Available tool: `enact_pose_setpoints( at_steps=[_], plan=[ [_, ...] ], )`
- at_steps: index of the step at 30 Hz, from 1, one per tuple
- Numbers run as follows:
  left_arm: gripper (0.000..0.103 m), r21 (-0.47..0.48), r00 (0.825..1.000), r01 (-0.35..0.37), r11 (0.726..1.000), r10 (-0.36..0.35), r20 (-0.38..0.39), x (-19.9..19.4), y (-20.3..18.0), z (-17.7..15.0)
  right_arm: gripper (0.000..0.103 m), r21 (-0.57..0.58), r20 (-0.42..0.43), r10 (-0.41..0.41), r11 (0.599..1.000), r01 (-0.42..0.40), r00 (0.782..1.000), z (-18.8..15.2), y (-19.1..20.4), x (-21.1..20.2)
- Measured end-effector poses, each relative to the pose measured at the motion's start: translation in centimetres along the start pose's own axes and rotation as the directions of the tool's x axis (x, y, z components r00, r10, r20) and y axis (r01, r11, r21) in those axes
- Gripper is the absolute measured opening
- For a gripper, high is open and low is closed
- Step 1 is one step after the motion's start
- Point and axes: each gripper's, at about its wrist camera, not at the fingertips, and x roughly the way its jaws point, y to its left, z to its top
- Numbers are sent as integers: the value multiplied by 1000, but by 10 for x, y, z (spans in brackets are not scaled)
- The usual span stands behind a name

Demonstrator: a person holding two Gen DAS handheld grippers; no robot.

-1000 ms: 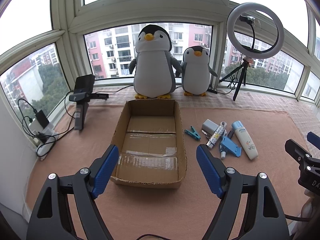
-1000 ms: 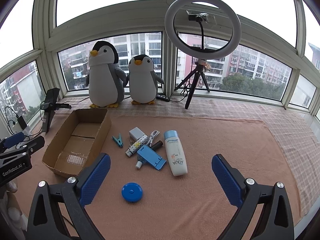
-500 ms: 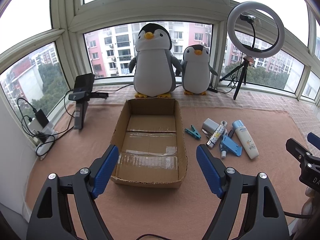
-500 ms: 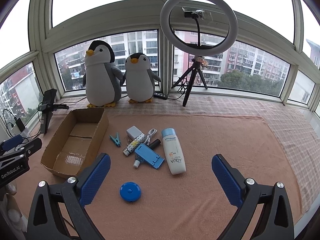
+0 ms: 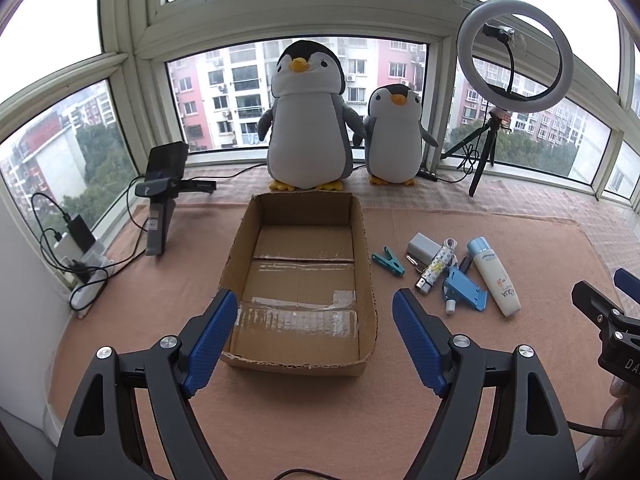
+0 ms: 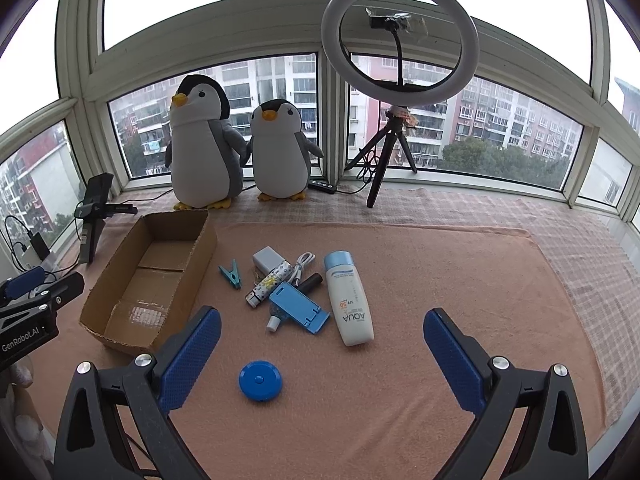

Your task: Organize rigid objects

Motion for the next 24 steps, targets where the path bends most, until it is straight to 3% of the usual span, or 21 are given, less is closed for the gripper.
enact_pose_setpoints(
  at_steps=[13,24],
  plan=[
    [80,-24,999,-24,999,24,-37,17,17,-1,100,0,-29,5,1000,-5,1000,-5,-4,14],
    [80,-86,987,-122,989,112,-117,56,66,-6,100,22,-52,5,1000,-4,999,-6,-19,31]
  ],
)
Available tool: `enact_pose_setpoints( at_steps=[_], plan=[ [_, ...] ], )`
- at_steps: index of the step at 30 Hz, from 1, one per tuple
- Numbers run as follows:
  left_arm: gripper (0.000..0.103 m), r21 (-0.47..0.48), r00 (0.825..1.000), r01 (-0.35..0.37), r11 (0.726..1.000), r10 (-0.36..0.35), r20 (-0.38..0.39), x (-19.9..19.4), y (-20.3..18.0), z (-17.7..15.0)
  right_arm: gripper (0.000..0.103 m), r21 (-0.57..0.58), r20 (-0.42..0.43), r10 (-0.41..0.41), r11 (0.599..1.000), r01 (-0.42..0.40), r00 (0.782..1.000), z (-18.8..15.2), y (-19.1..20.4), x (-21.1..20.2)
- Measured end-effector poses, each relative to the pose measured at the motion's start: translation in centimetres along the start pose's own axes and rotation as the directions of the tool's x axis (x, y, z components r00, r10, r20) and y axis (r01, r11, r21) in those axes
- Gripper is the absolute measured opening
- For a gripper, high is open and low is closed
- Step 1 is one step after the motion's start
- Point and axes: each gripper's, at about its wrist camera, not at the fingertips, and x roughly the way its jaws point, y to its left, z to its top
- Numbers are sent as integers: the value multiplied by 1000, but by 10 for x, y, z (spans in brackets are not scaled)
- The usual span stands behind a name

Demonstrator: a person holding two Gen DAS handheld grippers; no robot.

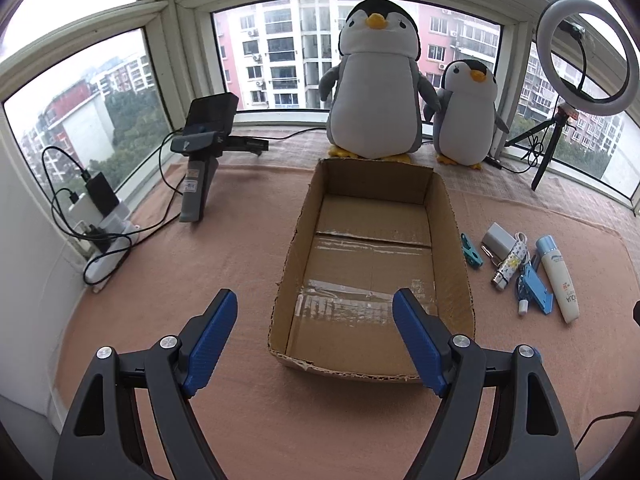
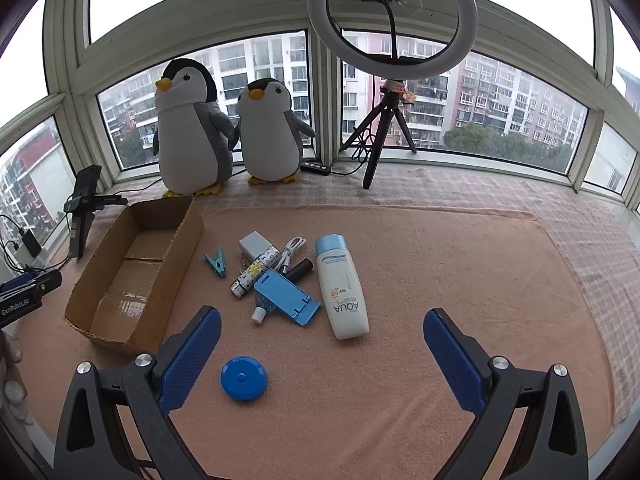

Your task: Organize rigid objects

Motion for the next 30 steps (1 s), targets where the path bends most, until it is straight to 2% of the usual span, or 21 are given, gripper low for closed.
enact_pose_setpoints(
  at_steps=[10,20,27,30],
  plan=[
    [78,-30,993,-53,998,50,-107,54,21,-6,98,24,-34,-25,999,26,999,-3,-17,18],
    [61,-24,982,-85,996,80,-172,89,22,-11,92,46,-72,-34,998,38,997,-6,-38,43],
    [53,-12,977,-87,996,83,-194,103,17,-14,90,62,-120,-18,998,25,993,-2,-49,68],
    [45,-10,976,-85,996,81,-203,107,16,-15,90,57,-134,-16,998,23,991,1,-50,80]
  ],
)
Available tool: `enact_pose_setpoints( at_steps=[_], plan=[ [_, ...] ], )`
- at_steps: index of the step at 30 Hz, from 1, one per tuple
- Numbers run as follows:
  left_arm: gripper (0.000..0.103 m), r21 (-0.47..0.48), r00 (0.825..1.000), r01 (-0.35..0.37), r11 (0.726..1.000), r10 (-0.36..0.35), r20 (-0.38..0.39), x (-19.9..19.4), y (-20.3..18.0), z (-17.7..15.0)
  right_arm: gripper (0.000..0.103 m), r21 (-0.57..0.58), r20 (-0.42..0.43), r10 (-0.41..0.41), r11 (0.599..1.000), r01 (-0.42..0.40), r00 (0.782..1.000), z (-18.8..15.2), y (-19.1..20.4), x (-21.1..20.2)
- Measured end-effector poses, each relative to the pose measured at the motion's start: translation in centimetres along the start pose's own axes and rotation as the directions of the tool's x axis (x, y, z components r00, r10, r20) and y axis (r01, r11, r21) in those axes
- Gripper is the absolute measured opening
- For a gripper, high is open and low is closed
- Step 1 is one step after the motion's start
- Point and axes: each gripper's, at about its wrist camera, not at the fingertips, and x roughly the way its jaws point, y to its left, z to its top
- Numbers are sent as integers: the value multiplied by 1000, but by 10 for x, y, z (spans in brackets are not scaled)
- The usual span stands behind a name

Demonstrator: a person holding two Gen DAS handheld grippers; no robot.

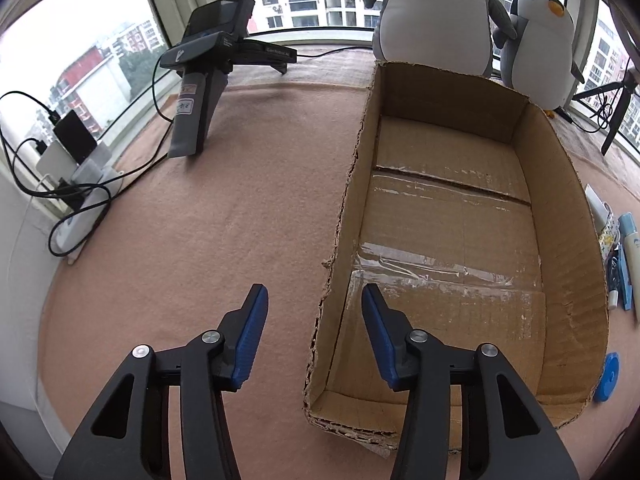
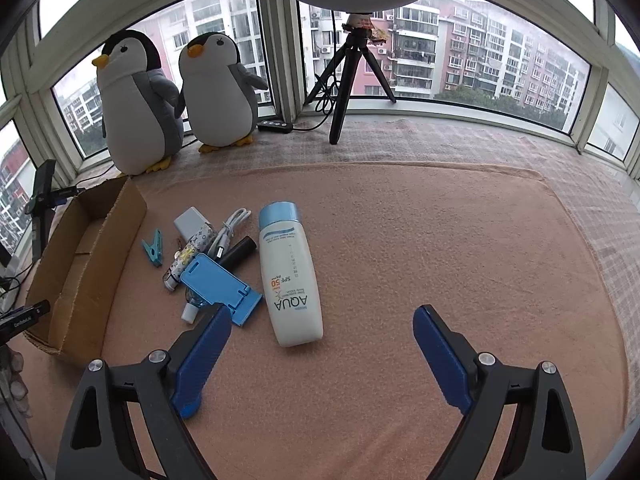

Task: Organize rigid objects
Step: 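Move the right gripper toward the white AQUA sunscreen bottle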

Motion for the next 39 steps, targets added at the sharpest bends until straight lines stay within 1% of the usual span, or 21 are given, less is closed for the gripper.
enact_pose_setpoints(
  at_steps=[6,9,11,16,18,21,26,30,35,38,39],
  plan=[
    [33,-3,1000,1,1000,-1,-24,10,0,-1,90,-7,-22,13,1000,-13,1000,15,1,27],
    [32,-4,1000,2,1000,-2,-31,13,0,-1,90,-8,-31,25,1000,-25,999,25,2,41],
    [29,2,1000,1,1000,-1,-27,13,-2,-1,90,-15,-44,28,999,-28,999,30,4,51],
    [27,16,1000,-4,1000,5,-24,14,-7,0,89,-82,-66,16,996,-22,998,39,18,73],
    [27,13,1000,-4,1000,4,-24,15,-7,1,81,-104,-83,19,994,-28,996,42,22,83],
    [27,7,1000,-1,1000,1,-24,16,-7,2,74,-131,-102,19,991,-32,995,45,27,95],
    [27,-1,1000,-1,1000,1,-20,17,-7,3,73,-163,-134,23,986,-45,991,48,33,109],
    [27,-3,1000,0,1000,0,-19,17,-7,3,62,-186,-165,12,982,-43,986,47,34,118],
    [27,-2,1000,-3,1000,3,-16,18,-7,3,61,-197,-184,11,979,-48,983,45,33,124],
    [25,-2,1000,-3,1000,3,-15,18,-8,3,53,-204,-202,19,977,-61,979,42,34,129],
    [24,-1,1000,-2,1000,2,-14,18,-9,3,52,-201,-199,25,977,-65,980,41,34,129]
  ],
)
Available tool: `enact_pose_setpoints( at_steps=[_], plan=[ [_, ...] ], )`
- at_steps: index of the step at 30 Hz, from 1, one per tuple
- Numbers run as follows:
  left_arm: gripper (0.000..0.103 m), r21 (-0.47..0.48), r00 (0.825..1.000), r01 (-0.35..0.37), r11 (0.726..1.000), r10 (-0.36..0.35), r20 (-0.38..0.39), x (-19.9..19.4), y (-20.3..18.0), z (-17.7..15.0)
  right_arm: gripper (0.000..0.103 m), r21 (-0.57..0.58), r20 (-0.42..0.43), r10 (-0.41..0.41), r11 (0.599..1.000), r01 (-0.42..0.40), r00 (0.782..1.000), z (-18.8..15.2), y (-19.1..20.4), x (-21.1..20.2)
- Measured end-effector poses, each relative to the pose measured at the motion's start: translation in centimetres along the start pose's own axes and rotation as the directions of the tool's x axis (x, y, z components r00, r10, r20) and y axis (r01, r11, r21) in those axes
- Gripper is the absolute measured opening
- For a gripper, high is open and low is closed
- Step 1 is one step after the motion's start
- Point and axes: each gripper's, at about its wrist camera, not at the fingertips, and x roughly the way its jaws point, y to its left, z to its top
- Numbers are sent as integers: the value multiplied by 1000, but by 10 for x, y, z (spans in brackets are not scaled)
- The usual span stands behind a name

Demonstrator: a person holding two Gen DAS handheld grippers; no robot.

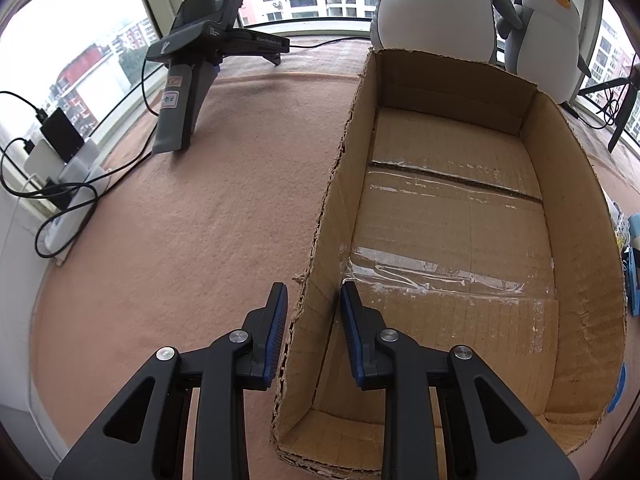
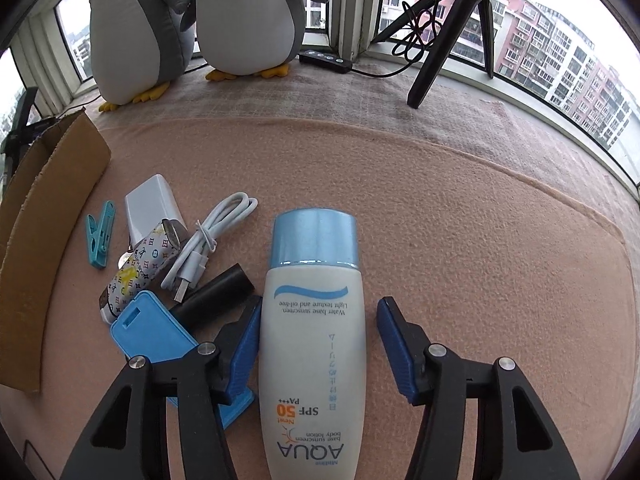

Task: Organize rigid objects
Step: 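Move the right gripper toward the white AQUA sunscreen bottle, then close the right gripper on the sunscreen bottle and lift it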

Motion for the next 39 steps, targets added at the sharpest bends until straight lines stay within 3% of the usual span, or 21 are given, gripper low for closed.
enact_pose_setpoints(
  at_steps=[4,15,24,31,39],
  plan=[
    [24,-2,1000,-1,1000,1,1,0,-1,0,44,13,8,9,1000,-9,1000,-2,-1,-1],
    [24,-4,1000,-3,1000,3,6,0,-3,0,44,79,23,20,997,-22,1000,-6,-14,-9],
    [24,-6,1000,-1,1000,1,9,0,-2,-1,44,89,74,28,995,-35,997,-2,-13,-42],
    [24,-1,1000,-1,1000,1,12,-1,-3,0,44,22,138,103,994,-107,985,18,27,-81],
    [24,-8,1000,9,1000,-9,16,0,-3,0,44,-100,165,213,975,-198,963,35,100,-102]
  ],
)
